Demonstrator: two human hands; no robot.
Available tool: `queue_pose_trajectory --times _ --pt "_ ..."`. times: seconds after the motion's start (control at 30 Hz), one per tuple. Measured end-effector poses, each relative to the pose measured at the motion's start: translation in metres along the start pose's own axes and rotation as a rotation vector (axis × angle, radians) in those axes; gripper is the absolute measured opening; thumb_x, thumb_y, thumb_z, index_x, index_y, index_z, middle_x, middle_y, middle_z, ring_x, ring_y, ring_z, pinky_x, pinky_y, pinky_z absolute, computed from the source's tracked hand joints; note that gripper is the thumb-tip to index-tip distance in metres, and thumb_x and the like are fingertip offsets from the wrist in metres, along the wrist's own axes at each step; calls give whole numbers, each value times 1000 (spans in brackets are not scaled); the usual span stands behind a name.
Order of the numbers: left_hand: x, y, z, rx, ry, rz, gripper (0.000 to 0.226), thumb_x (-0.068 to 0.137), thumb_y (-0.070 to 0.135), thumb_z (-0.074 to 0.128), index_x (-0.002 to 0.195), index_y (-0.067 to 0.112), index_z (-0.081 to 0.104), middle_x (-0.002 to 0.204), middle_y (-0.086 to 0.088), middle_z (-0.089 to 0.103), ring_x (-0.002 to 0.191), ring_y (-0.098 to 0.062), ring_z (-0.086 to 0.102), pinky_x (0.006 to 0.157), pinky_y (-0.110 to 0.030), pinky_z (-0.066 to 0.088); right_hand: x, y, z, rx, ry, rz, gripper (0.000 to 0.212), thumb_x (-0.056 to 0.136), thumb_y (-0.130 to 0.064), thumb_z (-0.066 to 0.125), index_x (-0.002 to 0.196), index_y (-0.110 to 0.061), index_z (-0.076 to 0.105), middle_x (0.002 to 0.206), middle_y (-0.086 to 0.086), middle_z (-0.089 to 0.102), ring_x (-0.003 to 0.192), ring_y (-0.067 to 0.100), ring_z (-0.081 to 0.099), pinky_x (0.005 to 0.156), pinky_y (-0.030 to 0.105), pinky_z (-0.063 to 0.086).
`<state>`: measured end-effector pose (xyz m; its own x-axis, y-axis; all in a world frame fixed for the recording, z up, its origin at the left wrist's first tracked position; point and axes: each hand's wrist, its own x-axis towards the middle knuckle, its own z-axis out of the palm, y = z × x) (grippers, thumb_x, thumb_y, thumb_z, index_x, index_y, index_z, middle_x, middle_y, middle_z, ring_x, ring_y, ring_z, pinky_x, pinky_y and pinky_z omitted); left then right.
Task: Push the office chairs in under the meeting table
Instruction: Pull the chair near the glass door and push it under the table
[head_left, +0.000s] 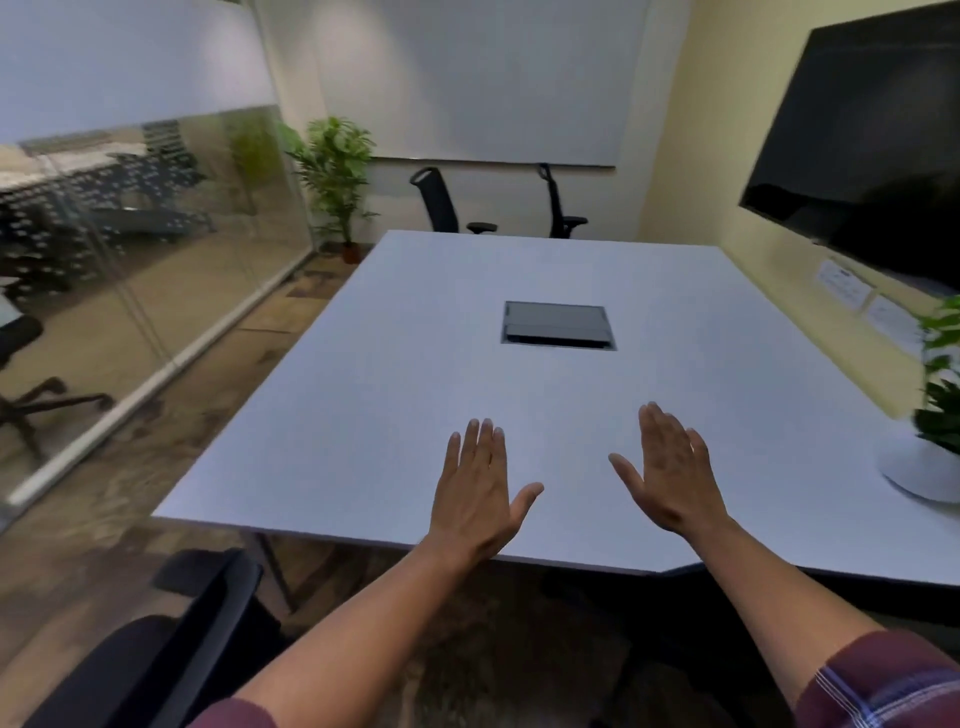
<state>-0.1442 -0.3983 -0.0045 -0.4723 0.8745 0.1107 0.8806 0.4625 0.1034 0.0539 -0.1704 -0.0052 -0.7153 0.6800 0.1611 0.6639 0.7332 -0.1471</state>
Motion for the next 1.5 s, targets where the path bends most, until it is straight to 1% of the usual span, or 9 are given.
queue_pose_trajectory --times 0.2,0.33,0.7,0.9,1.13,1.27,1.37,1.43,1.5 --pt "-28 -68 -28 27 90 -207 106 93 82 -8 170 9 -11 178 -10 -22 159 -27 -31 124 -46 -30 40 -119 15 87 12 -230 93 102 -75 14 170 -12 11 179 10 12 164 29 14 132 53 11" --pt "-61 -99 -51 26 117 -390 99 103 81 8 171 11 -7 179 -10 -18 160 -29 -29 118 -45 -37 50 -208 28 165 1 -392 91 103 -74 13 169 -12 17 177 12 18 163 32 20 132 56 17" --pt "-191 -201 -81 80 212 -723 103 103 80 14 170 1 6 179 -19 6 167 -32 -5 134 -56 -4 26 -397 51 298 -79 -806 83 106 -69 14 171 -17 13 179 6 11 165 25 10 133 49 9" --pt "-268 -216 -83 167 191 -978 105 102 82 13 170 2 8 179 -18 6 167 -32 -3 134 -53 -6 10 -451 54 331 -134 -1002 84 105 -69 13 171 -17 12 180 6 9 165 24 6 132 45 3" --pt "-343 -193 -78 233 200 -1243 108 99 83 10 169 1 17 178 -18 16 167 -32 7 135 -53 3 -24 -481 49 372 -196 -1248 88 104 -71 14 169 -13 19 178 11 19 163 28 15 131 47 12" --pt "-378 -174 -68 199 141 -1396 115 93 87 -1 170 2 14 179 -16 14 167 -31 6 135 -52 2 -46 -488 57 329 -299 -1379 102 97 -82 0 170 -12 14 178 11 17 164 27 12 133 44 9" --pt "-402 -161 -54 162 74 -1462 117 92 89 0 170 4 15 179 -15 16 167 -30 8 135 -51 5 -59 -488 70 275 -368 -1453 97 100 -80 12 171 -13 10 179 10 13 164 25 9 133 43 5" --pt "-413 -151 -43 124 -3 -1462 123 88 94 -3 164 5 34 171 -16 37 160 -32 29 132 -50 19 -66 -483 77 188 -430 -1510 94 103 -78 19 171 -13 10 179 10 15 164 25 13 132 42 8" --pt "-418 -145 -34 183 -36 -1440 120 87 93 -9 143 10 59 144 -12 65 139 -32 54 118 -51 37 -67 -479 80 90 -441 -1547 92 103 -77 18 169 -14 20 173 12 32 157 30 31 128 44 21"
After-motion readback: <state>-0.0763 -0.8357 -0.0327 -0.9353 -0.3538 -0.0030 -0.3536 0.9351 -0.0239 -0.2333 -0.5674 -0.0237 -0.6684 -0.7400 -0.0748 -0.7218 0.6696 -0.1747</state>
